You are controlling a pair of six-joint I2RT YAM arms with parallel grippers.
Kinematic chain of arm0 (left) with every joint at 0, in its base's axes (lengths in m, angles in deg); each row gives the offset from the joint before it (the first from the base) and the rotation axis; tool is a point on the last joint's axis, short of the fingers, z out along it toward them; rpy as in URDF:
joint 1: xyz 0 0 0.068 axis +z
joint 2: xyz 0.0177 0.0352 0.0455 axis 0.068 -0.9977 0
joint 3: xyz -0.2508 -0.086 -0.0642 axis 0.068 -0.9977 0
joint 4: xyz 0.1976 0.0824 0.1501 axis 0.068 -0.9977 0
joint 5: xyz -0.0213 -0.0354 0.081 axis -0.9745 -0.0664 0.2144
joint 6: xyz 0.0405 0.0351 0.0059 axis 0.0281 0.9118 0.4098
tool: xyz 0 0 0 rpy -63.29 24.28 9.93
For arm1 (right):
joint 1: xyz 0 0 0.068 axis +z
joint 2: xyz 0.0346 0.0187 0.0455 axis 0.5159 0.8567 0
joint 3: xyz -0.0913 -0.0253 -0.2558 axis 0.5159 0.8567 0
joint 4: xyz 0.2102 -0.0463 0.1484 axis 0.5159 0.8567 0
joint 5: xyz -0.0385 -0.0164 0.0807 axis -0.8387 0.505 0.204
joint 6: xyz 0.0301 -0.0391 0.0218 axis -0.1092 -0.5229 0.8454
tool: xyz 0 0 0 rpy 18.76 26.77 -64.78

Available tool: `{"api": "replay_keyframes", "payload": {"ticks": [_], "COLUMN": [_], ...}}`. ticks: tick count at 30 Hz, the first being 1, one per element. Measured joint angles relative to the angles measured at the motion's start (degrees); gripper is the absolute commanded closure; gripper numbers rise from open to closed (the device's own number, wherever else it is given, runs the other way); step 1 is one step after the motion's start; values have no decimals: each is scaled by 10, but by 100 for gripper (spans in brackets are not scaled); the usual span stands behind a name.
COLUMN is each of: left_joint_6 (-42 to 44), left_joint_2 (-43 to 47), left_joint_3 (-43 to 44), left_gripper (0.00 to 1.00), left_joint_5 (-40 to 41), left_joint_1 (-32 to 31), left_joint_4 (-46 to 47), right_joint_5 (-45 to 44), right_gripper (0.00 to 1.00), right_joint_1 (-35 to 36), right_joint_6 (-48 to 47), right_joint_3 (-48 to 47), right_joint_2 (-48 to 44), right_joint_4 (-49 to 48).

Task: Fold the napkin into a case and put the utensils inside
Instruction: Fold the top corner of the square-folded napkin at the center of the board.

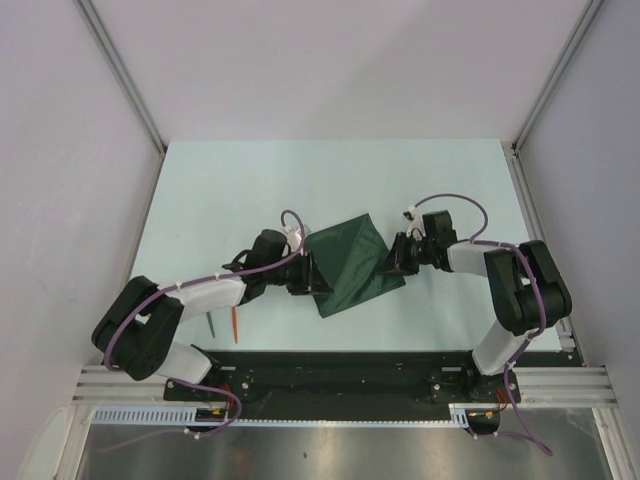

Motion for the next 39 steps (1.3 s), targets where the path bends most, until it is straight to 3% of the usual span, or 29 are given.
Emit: {"api": "replay_keyframes", "payload": {"ticks": [6, 11, 15, 27, 36, 39], "left_joint_6": [5, 5, 9, 10, 14, 14], "left_joint_2": [7, 7, 7, 7, 7, 7], "left_joint_3": [31, 31, 31, 31, 31, 32], "left_gripper": [64, 64, 64, 63, 57, 51], "left_joint_5": [14, 21, 23, 21, 21, 23], "left_joint_1": [24, 49, 53, 80, 111, 119], "left_joint_4": [-35, -55, -65, -67, -86, -101], "right_joint_5": [-76, -159, -200, -212, -211, -212], "right_gripper": [70, 65, 62, 55, 54, 53], "right_joint_1": [67, 134, 145, 154, 160, 161], "right_joint_6": [-19, -38, -48, -56, -64, -65], "right_joint_3": [16, -3, -14, -10, 10, 10], "right_joint_2": [-28, -54, -53, -60, -93, -105], "right_joint_4": [53, 92, 107, 110, 135, 151]}}
